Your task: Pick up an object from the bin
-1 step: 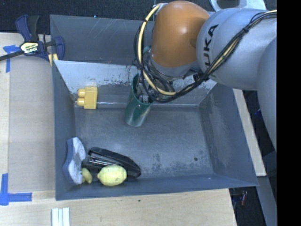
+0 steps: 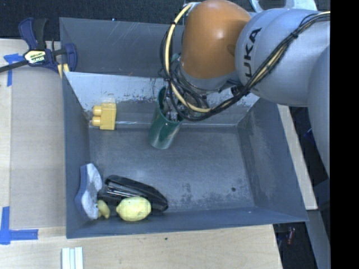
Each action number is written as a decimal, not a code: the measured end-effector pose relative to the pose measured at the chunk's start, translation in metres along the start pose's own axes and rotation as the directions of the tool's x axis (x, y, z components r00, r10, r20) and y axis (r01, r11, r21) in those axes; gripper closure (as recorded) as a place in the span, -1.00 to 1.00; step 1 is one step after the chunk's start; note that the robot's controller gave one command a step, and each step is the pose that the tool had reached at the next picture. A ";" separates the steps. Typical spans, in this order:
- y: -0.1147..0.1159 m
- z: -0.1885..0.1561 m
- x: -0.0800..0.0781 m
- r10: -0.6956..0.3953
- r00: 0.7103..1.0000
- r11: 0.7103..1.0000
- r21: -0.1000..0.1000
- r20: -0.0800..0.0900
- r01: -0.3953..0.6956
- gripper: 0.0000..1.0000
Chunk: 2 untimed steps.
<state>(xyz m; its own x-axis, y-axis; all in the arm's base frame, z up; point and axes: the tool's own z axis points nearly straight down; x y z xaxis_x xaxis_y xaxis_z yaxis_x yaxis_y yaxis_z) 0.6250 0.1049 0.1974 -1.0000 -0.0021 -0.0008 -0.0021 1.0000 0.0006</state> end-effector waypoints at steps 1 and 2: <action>0.044 -0.059 0.020 -0.122 0.992 0.992 -0.001 0.004 0.122 1.00; 0.044 -0.059 0.020 -0.121 0.993 0.993 -0.001 0.004 0.121 1.00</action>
Offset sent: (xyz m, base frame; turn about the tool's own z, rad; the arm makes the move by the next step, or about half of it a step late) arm 0.0000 0.0000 0.0000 0.0000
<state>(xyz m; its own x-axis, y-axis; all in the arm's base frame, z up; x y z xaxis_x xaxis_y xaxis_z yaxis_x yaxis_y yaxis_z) 0.6044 0.1489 0.2563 -0.9923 -0.1236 -0.0049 -0.1236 0.9923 0.0013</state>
